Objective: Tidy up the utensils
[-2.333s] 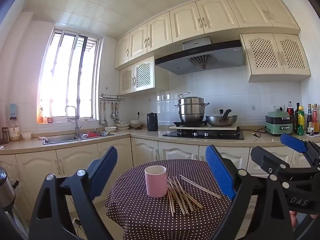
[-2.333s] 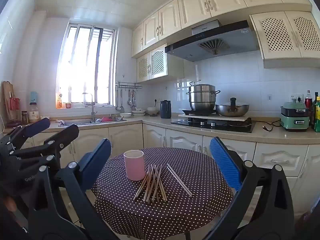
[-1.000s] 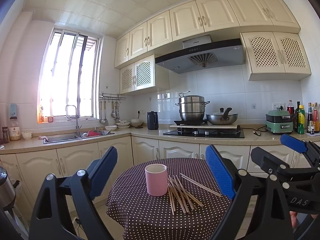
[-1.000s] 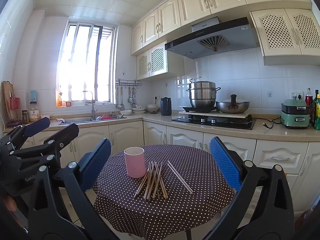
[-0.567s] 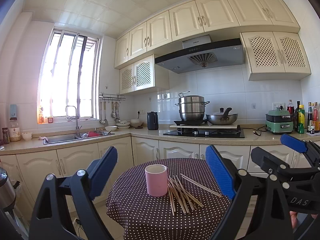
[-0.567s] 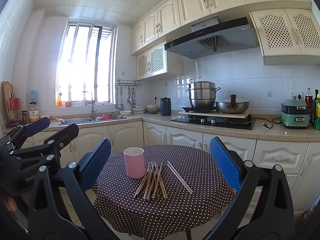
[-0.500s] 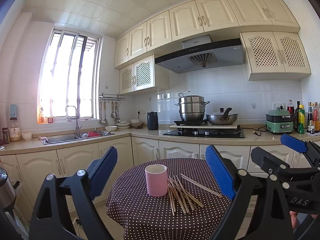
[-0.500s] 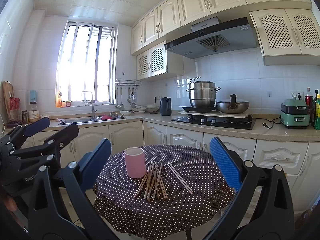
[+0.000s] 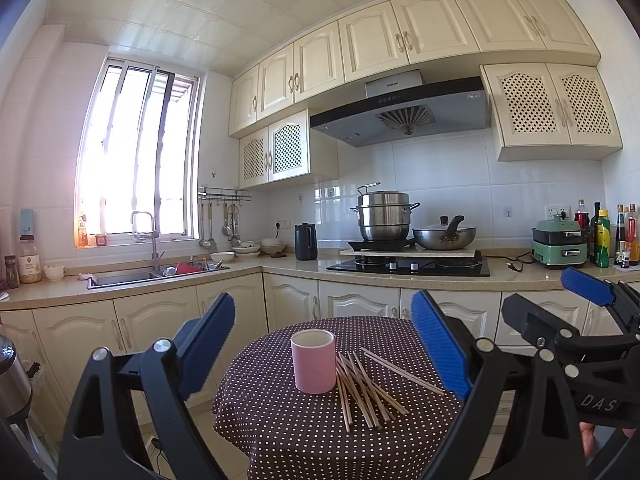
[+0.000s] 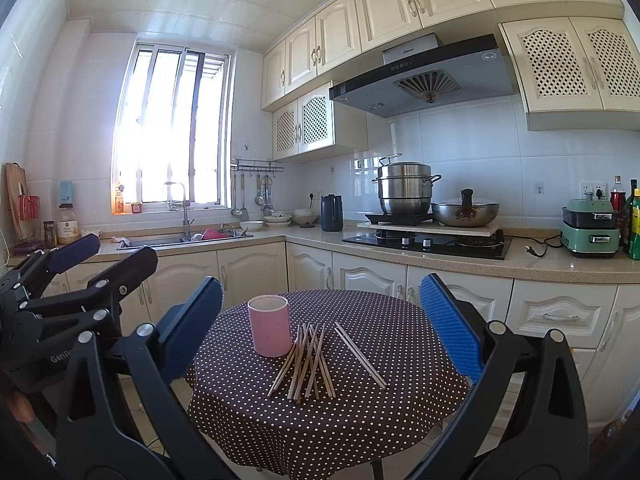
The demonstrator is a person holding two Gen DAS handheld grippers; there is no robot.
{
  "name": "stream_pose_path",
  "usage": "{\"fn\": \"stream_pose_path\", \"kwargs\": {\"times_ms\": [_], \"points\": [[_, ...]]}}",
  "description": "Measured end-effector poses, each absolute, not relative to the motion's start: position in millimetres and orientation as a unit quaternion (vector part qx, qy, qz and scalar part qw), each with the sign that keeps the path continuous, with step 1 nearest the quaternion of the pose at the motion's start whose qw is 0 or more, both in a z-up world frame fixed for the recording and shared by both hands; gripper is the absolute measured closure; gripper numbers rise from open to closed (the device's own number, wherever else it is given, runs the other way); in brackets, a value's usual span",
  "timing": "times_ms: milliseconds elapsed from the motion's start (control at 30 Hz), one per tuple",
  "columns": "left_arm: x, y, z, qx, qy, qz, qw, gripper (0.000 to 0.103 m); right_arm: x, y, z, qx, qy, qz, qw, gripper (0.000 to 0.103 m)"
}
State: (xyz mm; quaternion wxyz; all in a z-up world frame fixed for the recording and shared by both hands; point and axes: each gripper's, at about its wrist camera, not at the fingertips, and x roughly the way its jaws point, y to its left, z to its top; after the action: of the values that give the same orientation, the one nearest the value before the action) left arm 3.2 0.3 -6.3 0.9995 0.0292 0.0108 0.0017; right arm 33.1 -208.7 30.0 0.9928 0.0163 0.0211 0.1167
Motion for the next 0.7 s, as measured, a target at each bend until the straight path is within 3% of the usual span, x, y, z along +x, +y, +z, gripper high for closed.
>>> {"fn": "stream_pose_path", "kwargs": {"times_ms": [700], "points": [[4.5,0.7,-5.9,0.029,0.013,0.004,0.999,0.015,34.6,-207.0,31.9,0.015,0.025,0.117,0.993,0.006]]}}
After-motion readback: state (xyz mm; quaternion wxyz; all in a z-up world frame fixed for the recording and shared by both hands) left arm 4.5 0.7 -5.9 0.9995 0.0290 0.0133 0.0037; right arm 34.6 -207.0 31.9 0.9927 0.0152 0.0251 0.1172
